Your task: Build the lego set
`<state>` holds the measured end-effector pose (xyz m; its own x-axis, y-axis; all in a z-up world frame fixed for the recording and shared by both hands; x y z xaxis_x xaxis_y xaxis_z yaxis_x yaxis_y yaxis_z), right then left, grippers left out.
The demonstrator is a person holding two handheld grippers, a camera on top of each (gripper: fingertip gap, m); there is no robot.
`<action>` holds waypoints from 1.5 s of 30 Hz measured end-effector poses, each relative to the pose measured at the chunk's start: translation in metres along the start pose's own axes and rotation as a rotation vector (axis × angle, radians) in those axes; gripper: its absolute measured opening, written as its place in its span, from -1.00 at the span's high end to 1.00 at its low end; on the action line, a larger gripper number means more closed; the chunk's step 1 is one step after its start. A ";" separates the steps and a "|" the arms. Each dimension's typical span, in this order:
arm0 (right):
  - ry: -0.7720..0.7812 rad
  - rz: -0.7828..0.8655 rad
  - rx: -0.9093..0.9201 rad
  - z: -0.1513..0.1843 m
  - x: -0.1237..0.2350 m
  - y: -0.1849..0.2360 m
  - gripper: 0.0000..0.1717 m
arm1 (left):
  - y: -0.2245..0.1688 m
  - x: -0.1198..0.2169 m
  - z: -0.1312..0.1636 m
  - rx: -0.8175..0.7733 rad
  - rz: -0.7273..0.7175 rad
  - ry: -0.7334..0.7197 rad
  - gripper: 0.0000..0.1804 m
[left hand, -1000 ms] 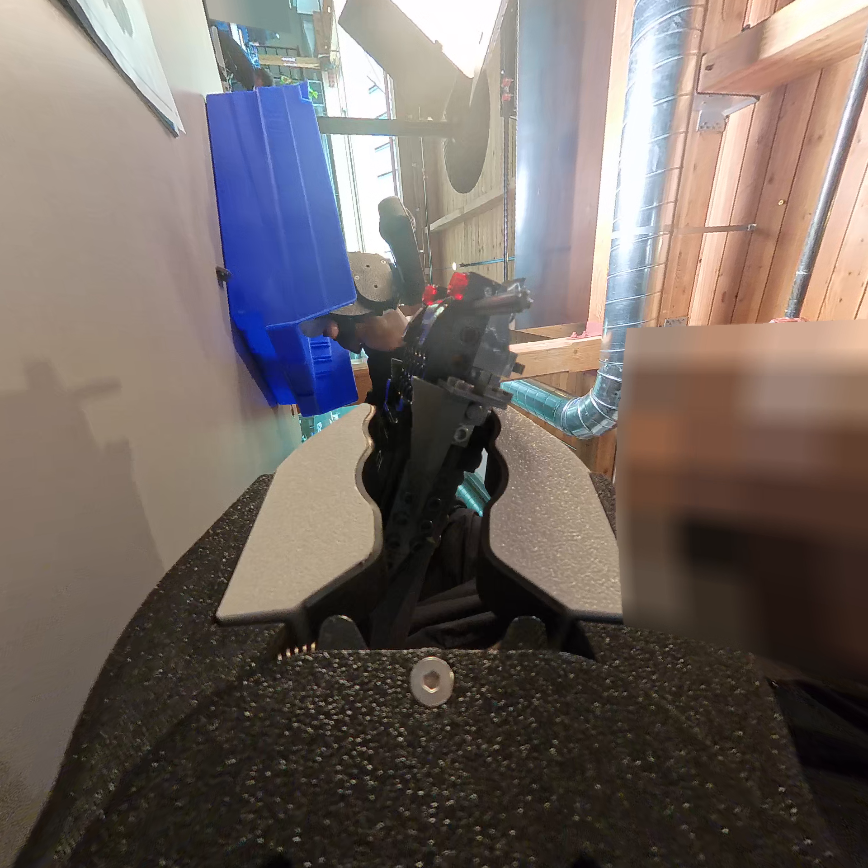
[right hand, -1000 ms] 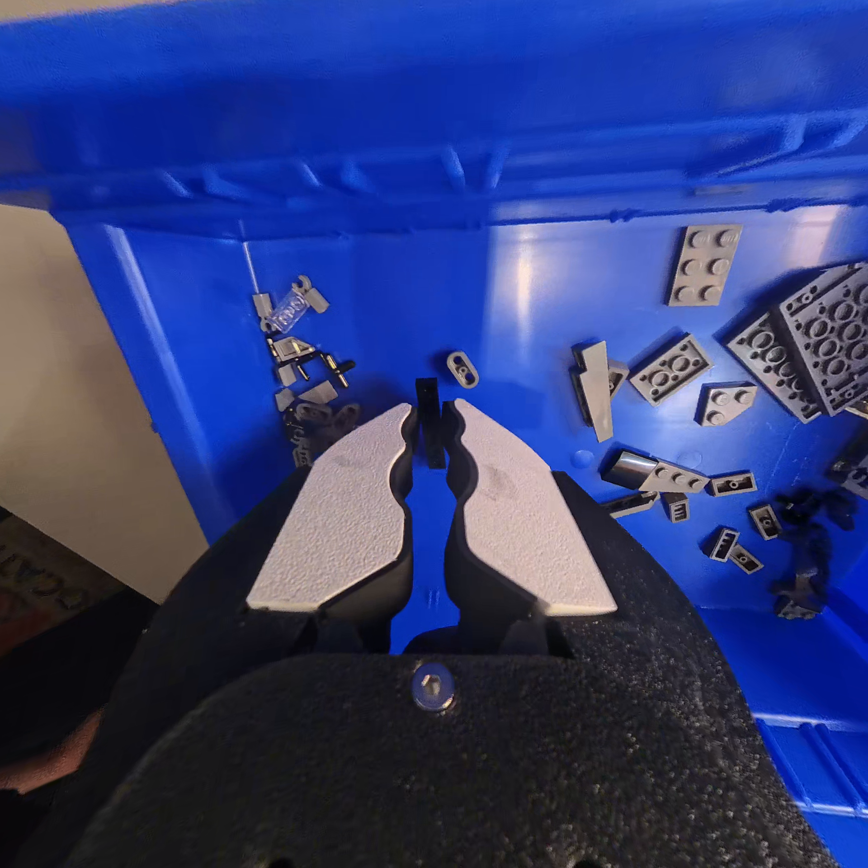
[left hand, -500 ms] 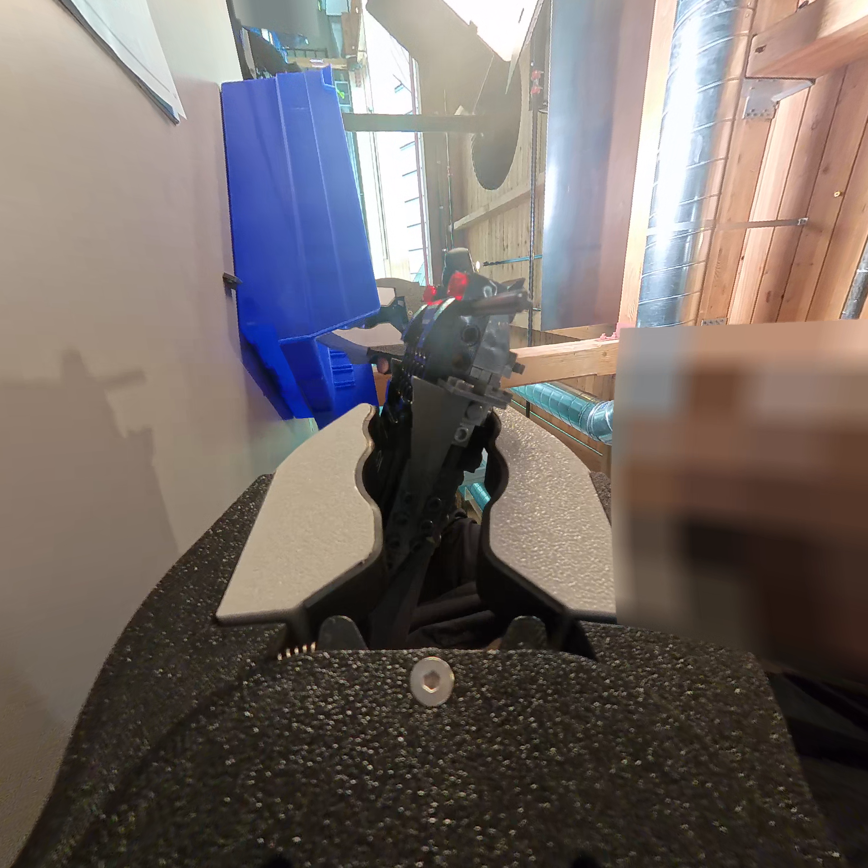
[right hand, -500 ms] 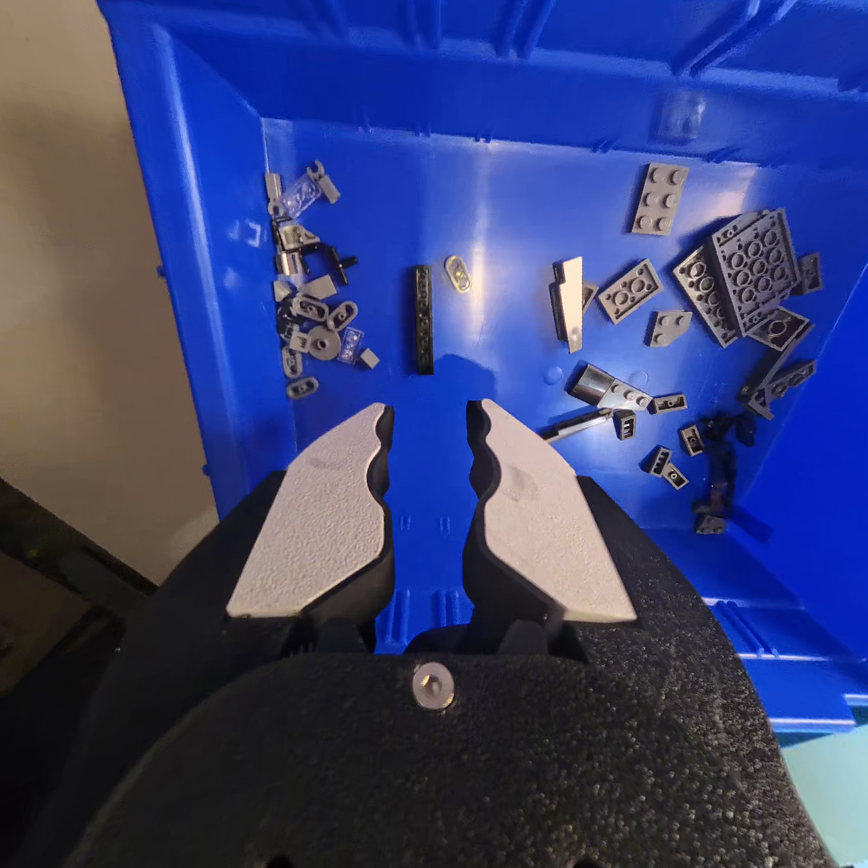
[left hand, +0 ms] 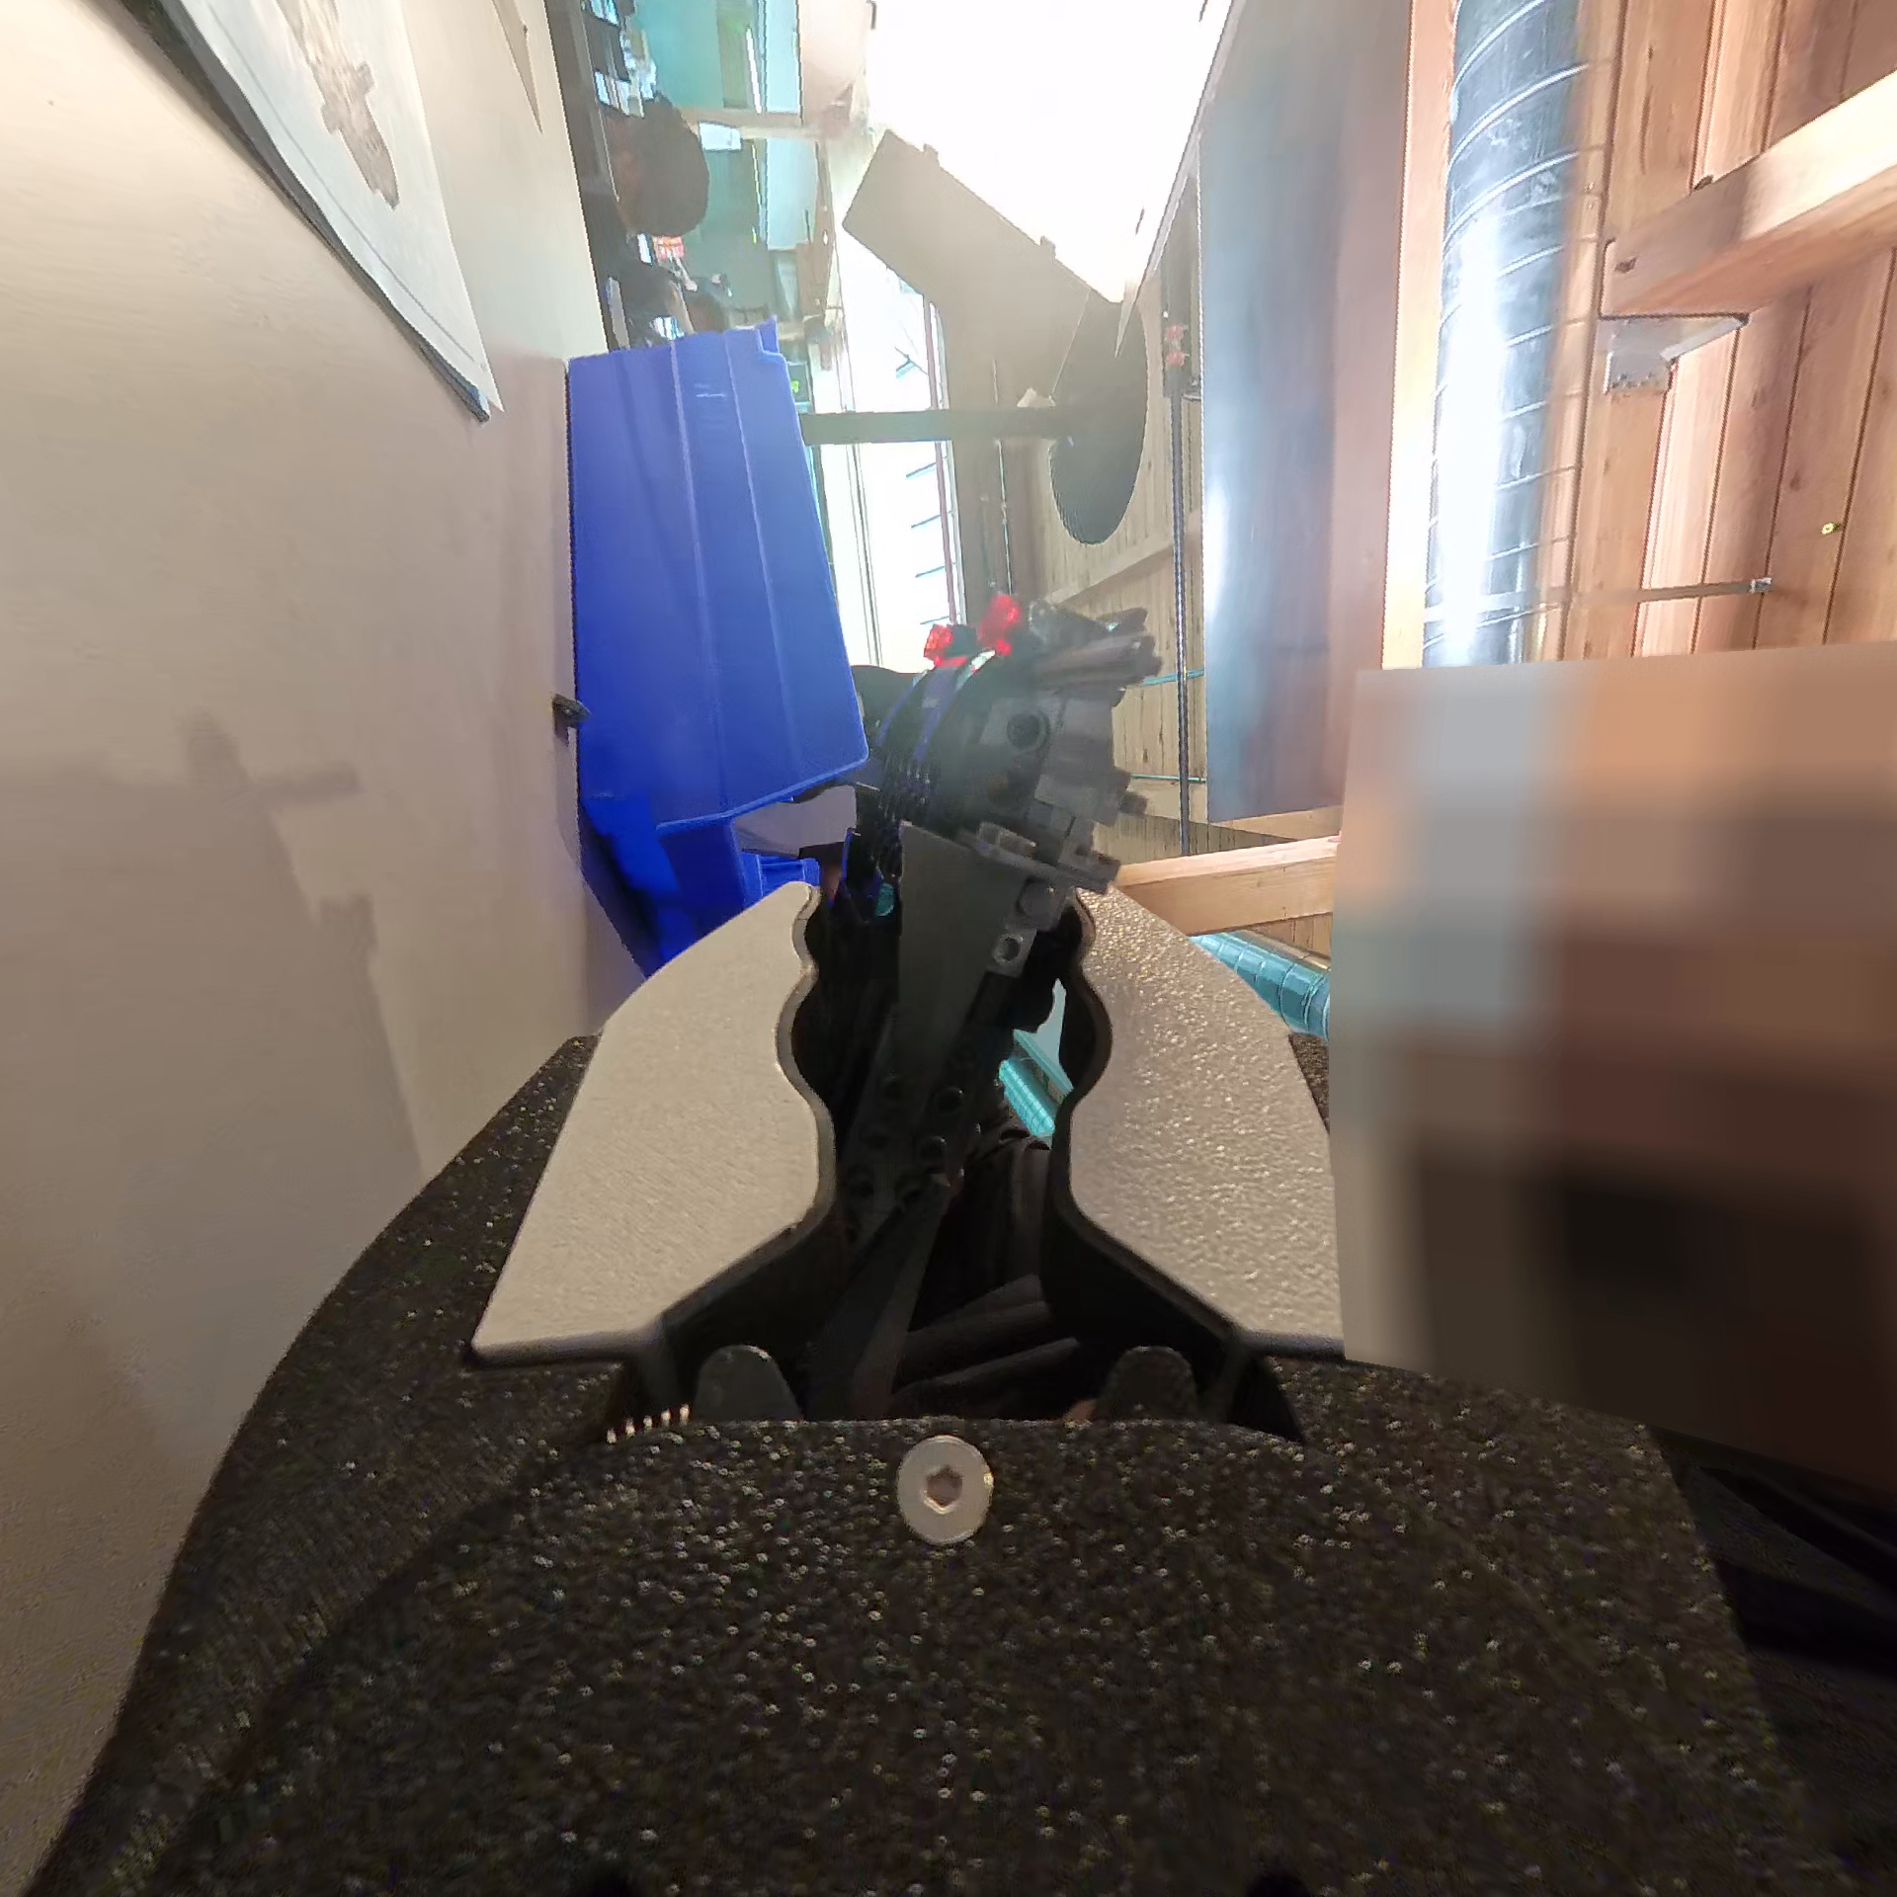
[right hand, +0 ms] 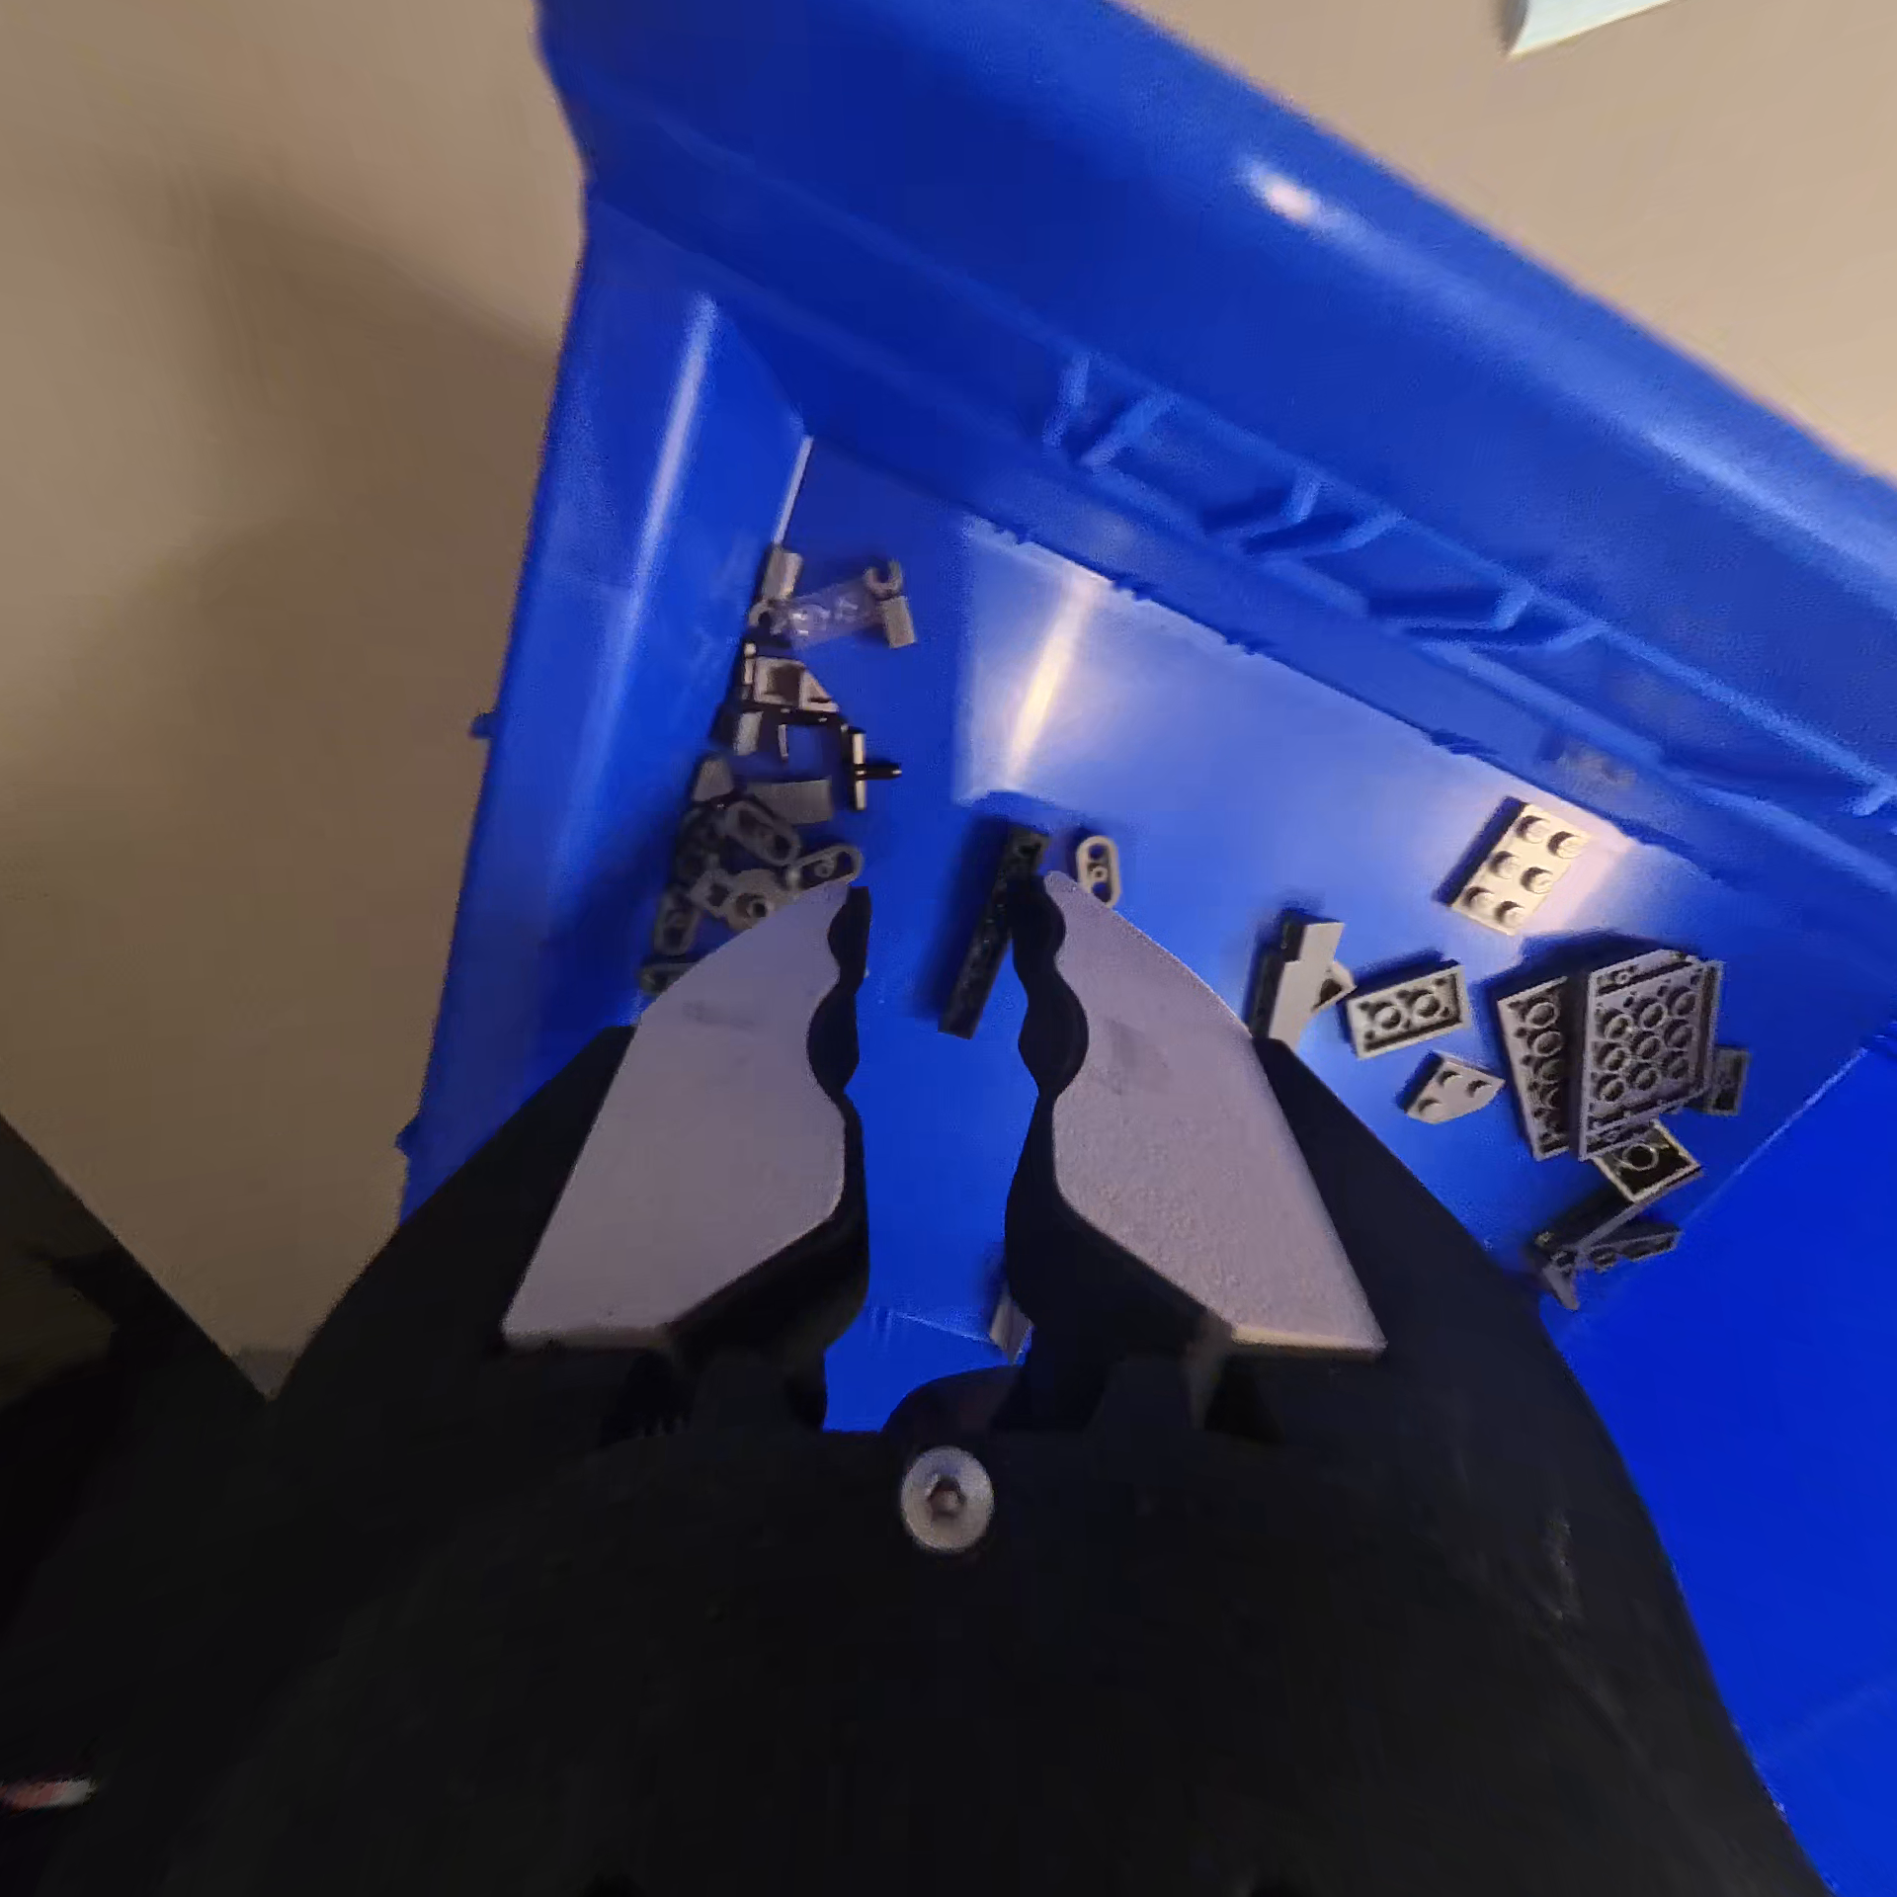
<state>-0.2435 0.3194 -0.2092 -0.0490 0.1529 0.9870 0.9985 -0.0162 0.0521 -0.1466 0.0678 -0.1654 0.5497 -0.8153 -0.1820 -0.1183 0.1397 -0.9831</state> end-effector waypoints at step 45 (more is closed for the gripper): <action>-0.004 -0.012 -0.043 0.003 0.043 0.027 0.55 | 0.001 0.006 -0.010 -0.021 -0.034 -0.078 0.53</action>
<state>-0.2186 0.3286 -0.1656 -0.0608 0.1569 0.9857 0.9959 -0.0564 0.0704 -0.1515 0.0579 -0.1672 0.6164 -0.7730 -0.1501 -0.1155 0.0998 -0.9883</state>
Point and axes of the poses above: each gripper's, where its closed fingertips meet, x back along the fingers, z out of its underside, y = z × x across the jaws, the point moved 3 cm from there along x, back along the fingers, and after that the axes turned 3 degrees about -z, right-handed, at the moved point
